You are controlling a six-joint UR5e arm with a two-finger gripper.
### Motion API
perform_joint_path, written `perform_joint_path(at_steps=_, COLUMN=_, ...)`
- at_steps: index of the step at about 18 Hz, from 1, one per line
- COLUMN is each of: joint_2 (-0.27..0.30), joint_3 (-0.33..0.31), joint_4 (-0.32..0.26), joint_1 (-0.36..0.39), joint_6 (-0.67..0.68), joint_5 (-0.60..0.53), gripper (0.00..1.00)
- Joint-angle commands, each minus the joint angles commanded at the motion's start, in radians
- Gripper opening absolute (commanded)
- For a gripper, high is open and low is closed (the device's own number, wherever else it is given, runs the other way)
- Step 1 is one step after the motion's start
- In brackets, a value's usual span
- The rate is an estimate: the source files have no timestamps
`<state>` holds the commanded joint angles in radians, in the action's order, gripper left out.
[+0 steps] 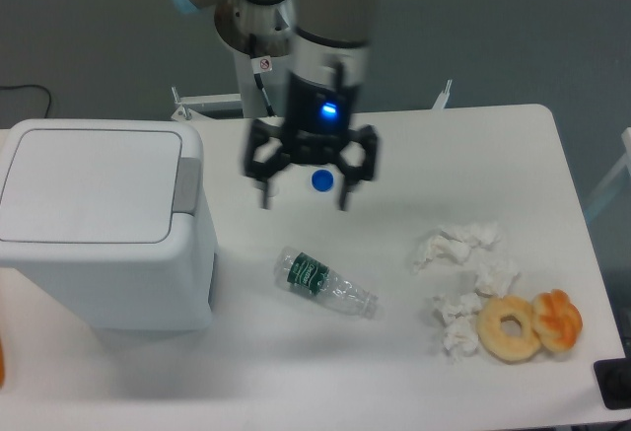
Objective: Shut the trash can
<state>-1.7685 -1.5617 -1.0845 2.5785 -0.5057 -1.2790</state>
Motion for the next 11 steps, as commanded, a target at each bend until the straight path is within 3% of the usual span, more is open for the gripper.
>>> perform_joint_path(at_steps=4, joint_2=-0.097, joint_3=0.038, joint_4=-0.006, joint_1=0.002, joint_6=-0.130, joint_5=-0.144, gripper=1.00)
perform_joint_path(at_steps=7, joint_2=-0.172, joint_3=0.049, joint_4=-0.015, joint_1=0.008, joint_6=-0.339, joint_5=-0.247, gripper=1.00)
perform_joint_path(at_steps=9, joint_2=-0.222, joint_3=0.051, joint_4=-0.008, joint_1=0.031, joint_6=-0.446, joint_5=-0.284, gripper=1.00)
perform_joint_path(at_steps=11, joint_2=-0.236, joint_3=0.052, joint_4=-0.006, joint_1=0.051, joint_6=-0.473, joint_5=-0.286, gripper=1.00)
